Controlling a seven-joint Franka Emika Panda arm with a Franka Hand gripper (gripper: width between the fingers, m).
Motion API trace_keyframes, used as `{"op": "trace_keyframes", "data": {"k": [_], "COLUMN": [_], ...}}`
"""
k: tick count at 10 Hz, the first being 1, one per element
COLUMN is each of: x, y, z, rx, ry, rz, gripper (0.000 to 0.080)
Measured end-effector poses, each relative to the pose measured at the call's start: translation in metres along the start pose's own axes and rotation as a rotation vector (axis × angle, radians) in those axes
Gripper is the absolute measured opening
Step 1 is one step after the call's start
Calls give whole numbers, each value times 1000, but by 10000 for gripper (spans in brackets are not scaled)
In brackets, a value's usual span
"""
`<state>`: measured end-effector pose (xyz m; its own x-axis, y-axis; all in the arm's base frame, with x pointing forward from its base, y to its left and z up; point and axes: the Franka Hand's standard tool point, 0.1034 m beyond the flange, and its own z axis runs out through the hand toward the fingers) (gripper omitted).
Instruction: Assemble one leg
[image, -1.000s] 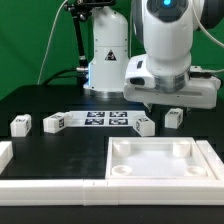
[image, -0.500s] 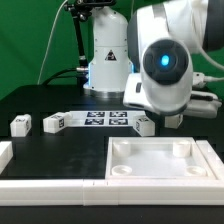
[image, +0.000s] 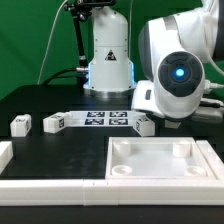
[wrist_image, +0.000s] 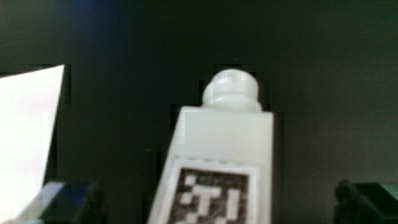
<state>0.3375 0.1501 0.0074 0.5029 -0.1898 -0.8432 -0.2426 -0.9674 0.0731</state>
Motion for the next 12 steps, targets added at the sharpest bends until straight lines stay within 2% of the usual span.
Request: {"op": "trace_keyframes", "data": {"k": [1, 3, 4, 5, 12], "x": [-1, -1, -1, -1, -1], "y": [-1, -2, -2, -2, -2], "z": [2, 1, 1, 1, 0], "rx": [-7, -10, -10, -10, -9], "ry": [-4, -3, -3, -3, -1], "rz": [0, -3, -3, -3, -4], "gripper": [648, 388, 388, 286, 288]}}
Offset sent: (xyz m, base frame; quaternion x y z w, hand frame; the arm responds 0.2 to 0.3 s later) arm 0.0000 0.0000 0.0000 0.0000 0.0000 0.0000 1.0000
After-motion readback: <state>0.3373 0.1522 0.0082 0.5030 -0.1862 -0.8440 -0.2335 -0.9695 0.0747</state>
